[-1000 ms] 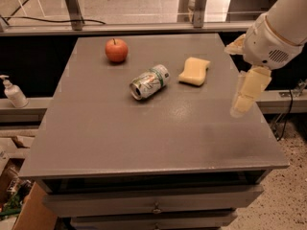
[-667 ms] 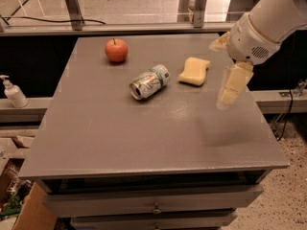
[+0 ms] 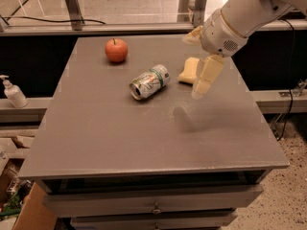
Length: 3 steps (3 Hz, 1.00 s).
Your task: Pick 7up can
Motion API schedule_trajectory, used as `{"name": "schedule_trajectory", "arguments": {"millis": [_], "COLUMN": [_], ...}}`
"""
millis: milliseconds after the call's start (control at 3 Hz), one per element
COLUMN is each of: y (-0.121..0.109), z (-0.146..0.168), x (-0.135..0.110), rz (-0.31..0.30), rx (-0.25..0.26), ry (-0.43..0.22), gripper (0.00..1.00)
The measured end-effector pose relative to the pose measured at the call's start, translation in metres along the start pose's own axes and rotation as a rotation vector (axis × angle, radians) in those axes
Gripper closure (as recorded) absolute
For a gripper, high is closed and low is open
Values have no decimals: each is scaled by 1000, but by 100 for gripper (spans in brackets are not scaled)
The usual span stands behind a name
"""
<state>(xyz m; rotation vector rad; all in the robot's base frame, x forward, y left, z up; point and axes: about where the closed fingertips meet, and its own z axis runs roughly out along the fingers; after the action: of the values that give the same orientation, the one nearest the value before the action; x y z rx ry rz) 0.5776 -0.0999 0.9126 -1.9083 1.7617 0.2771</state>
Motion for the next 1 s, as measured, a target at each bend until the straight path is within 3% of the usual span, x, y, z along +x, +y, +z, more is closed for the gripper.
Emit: {"name": "schedule_trajectory", "arguments": {"millis": [333,667,1000], "y": [0,-3,-8], "z": [1,19,47], "x": [0,-15,-37], "rz": [-1,-81,-219], "rx": [-1,-28,-56], "ry": [-1,-3,18], "gripper": [0,0,0]}}
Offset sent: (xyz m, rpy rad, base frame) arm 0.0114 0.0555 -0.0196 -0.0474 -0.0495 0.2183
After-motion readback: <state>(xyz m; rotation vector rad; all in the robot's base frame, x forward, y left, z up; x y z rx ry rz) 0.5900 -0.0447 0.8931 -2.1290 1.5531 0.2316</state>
